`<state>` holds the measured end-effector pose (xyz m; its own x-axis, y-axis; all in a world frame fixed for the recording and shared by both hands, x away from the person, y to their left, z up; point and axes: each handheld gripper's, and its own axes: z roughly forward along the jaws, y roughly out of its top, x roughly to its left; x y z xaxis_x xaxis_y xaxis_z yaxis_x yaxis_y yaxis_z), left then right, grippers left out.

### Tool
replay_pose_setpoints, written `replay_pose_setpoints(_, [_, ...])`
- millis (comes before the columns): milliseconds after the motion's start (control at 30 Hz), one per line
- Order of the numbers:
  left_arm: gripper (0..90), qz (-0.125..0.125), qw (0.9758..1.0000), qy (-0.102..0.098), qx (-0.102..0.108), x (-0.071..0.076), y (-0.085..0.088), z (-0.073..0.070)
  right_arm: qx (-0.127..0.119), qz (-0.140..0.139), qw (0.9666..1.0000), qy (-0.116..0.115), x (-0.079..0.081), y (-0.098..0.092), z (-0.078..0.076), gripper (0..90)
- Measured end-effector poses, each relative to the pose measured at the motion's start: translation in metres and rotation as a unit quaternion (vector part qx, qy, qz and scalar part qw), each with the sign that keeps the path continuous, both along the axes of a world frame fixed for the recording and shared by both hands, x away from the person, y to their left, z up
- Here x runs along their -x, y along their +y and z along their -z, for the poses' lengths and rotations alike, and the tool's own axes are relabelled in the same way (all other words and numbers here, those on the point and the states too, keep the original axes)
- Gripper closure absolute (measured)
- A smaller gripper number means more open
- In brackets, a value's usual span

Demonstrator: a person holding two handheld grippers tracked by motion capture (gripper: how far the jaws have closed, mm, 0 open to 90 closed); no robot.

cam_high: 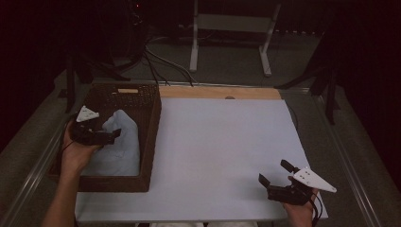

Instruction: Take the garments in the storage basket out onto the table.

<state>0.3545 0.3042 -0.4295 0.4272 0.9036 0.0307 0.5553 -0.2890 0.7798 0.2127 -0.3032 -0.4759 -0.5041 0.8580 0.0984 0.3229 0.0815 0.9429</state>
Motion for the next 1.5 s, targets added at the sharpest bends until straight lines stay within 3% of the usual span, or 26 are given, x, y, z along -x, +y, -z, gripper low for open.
replay_pose_setpoints(600, [1.3,-0.003,0.9992,0.040,0.007,-0.010,0.008,0.010,0.000,0.000,1.0000,-0.001,0.000,0.000,0.000,0.0])
replay_pose_setpoints(933, [1.3,0.007,0.9967,0.080,0.007,-0.014,0.007,0.017,-0.001,-0.001,1.0000,-0.001,0.000,0.000,0.000,0.0])
replay_pose_setpoints(1300, [1.3,0.005,0.9943,0.106,0.007,-0.016,0.008,0.022,-0.001,-0.001,1.0000,-0.001,0.000,0.000,0.000,0.0])
replay_pose_setpoints(1500, [1.3,0.010,0.9918,0.127,0.010,-0.018,0.008,0.027,-0.001,-0.001,1.0000,-0.001,0.000,-0.001,0.000,0.0])
